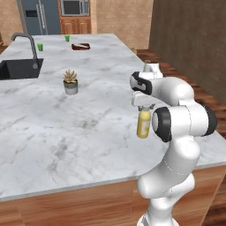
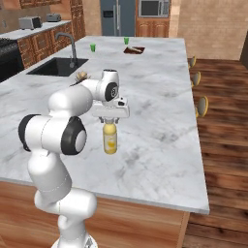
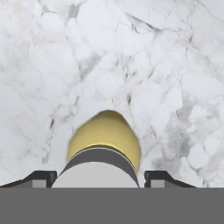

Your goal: Place the drinks on the dining counter in a tight cluster.

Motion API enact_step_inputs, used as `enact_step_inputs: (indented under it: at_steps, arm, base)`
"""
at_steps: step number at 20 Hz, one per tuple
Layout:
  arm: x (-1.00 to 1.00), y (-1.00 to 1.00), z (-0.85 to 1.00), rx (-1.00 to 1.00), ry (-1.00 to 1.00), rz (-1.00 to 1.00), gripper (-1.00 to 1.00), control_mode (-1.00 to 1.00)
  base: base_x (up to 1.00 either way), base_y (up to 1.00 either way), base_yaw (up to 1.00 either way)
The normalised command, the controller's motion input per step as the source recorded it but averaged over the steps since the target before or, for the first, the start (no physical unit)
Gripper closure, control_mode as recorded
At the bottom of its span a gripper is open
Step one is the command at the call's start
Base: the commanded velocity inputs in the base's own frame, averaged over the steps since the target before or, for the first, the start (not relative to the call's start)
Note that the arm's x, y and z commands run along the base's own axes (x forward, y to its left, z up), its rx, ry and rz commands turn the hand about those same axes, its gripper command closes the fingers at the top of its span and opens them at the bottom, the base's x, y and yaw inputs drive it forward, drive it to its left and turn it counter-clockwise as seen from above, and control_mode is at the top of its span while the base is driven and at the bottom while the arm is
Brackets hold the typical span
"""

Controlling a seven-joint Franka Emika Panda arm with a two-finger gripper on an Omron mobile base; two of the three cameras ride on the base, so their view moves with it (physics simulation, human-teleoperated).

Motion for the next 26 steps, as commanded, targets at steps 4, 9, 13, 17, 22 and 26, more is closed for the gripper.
enact_step_inputs:
  at_steps: [4,9,13,17,22,26]
  arm:
    - [0.00,0.00,-0.29,0.00,0.00,0.00,1.00,-1.00]
    - [0.00,0.00,-0.21,0.00,0.00,0.00,1.00,-1.00]
    - [0.00,0.00,-0.05,0.00,0.00,0.00,1.00,-1.00]
    - [0.00,0.00,0.00,0.00,0.00,0.00,-1.00,-1.00]
    - [0.00,0.00,0.00,0.00,0.00,0.00,-1.00,-1.00]
    - [0.00,0.00,0.00,0.00,0.00,0.00,-1.00,-1.00]
  base:
    - [0.00,0.00,0.00]
    - [0.00,0.00,0.00]
    - [0.00,0.00,0.00]
    - [0.00,0.00,0.00]
    - [0.00,0.00,0.00]
    - [0.00,0.00,0.00]
